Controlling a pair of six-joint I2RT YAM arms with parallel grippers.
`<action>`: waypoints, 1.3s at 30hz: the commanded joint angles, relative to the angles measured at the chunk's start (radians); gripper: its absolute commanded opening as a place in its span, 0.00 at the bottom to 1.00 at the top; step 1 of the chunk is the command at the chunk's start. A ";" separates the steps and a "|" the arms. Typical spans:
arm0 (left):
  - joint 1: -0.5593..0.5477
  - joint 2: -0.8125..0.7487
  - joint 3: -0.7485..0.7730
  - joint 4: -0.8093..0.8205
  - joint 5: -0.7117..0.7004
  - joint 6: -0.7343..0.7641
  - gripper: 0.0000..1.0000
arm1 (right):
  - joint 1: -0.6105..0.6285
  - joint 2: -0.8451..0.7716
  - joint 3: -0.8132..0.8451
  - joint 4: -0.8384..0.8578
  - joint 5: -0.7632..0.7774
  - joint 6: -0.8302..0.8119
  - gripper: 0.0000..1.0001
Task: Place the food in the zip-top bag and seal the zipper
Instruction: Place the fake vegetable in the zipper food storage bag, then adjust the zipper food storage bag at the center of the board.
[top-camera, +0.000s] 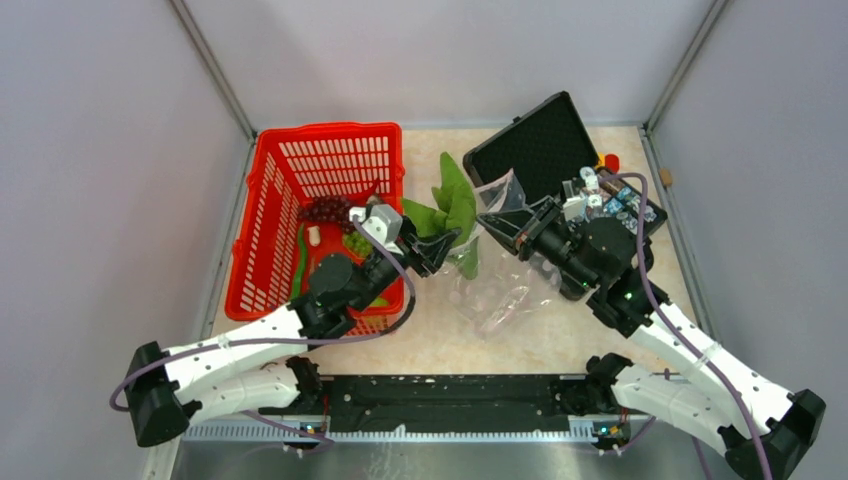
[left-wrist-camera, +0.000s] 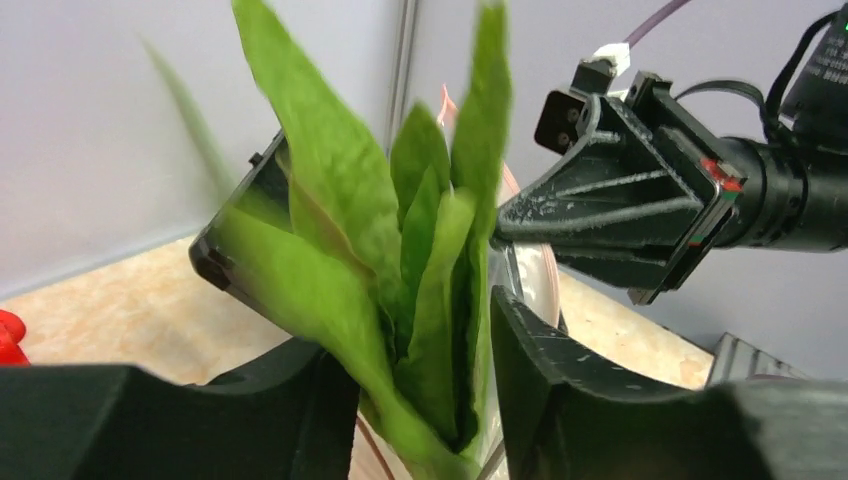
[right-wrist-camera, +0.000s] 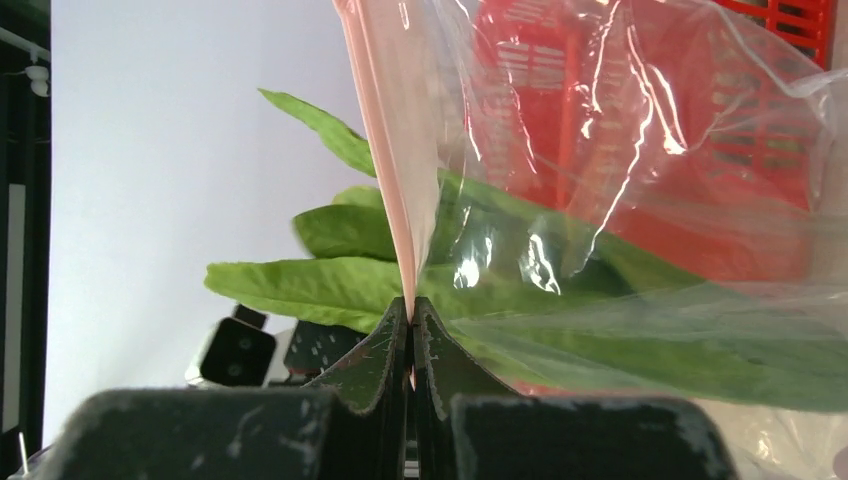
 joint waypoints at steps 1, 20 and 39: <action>0.005 -0.069 0.157 -0.287 -0.018 -0.038 0.63 | -0.010 -0.033 -0.005 0.025 0.009 -0.012 0.00; 0.087 -0.087 0.409 -0.761 -0.087 -0.026 0.94 | -0.011 -0.027 0.124 -0.019 -0.251 -0.480 0.00; 0.360 0.172 0.471 -0.808 0.879 -0.209 0.87 | -0.011 -0.110 -0.008 0.057 -0.369 -0.671 0.00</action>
